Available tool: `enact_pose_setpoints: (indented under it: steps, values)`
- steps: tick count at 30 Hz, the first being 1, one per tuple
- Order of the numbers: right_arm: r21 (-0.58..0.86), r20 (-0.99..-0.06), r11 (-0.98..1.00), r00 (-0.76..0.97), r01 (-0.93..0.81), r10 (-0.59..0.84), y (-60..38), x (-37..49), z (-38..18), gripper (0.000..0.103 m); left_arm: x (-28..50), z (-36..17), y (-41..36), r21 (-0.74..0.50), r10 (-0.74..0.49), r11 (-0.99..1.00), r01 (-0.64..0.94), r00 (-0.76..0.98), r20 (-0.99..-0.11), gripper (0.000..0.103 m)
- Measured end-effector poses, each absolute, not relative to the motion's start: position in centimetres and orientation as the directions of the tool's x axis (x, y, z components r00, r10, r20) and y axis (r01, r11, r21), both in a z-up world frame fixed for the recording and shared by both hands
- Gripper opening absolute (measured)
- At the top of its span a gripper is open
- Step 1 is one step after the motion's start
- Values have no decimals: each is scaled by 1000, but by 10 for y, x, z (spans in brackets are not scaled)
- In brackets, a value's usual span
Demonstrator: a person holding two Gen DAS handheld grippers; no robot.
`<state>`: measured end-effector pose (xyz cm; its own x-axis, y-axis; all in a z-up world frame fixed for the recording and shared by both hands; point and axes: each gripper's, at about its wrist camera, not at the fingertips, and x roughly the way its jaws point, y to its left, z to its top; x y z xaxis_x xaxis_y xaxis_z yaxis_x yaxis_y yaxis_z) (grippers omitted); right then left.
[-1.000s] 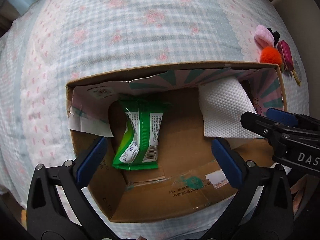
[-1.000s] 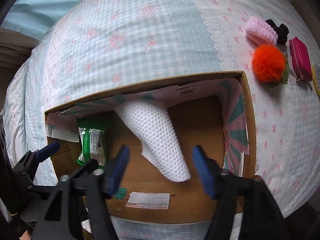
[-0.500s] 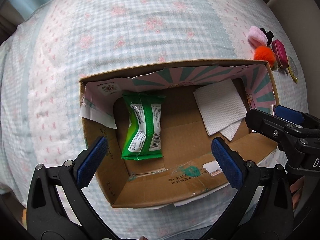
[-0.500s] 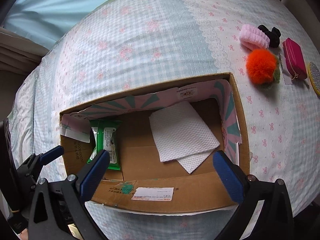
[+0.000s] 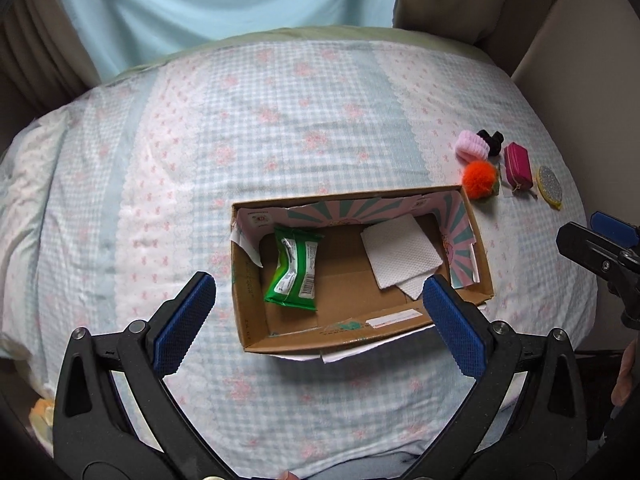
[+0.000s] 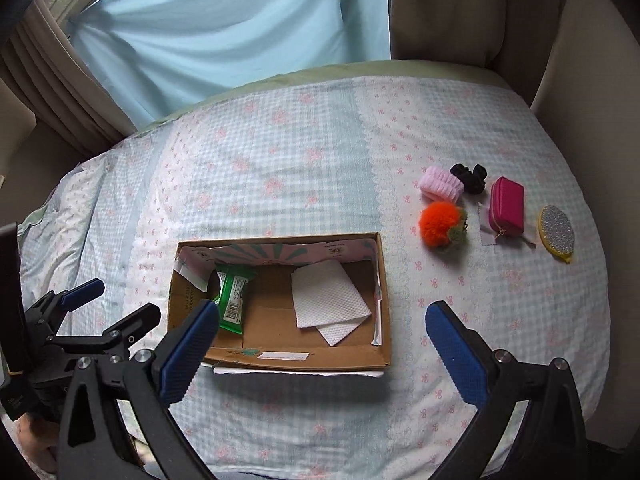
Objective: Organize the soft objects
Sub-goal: 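Open both tools to drop the wipe pack and cloth into the box, then grasp the orange pompom with the left tool while the right tool grasps the pink pouch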
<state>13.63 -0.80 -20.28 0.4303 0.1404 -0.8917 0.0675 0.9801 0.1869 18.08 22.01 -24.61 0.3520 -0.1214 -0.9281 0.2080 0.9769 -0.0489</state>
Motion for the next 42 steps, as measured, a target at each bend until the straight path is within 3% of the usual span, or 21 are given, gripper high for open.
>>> enact_pose_setpoints:
  steps: [6,10,20,33,38,42]
  values:
    - [141,-835,987,545,76,77,-36,92,-132,103,135,-176,214,-2,-80,988,155,494,-866,103]
    - [127,-802,987,595,94,47,-61,68,-101,103,111,-137,210,-38,-103,991,126,557,-824,103]
    - [108,-735,982,677,152,-24,-132,40,-68,103,79,-87,139,-70,-153,986,154,629,-763,103]
    - [129,-746,970,665,208,-44,-254,61,-88,103,100,-98,2,-79,-211,970,228,642,-737,103]
    - [138,-765,966,643,216,-35,-292,95,-119,103,123,-129,-47,-130,-227,972,195,645,-729,103]
    - [158,-787,967,617,198,2,-314,131,-158,103,145,-177,-85,-101,-182,981,165,617,-766,103]
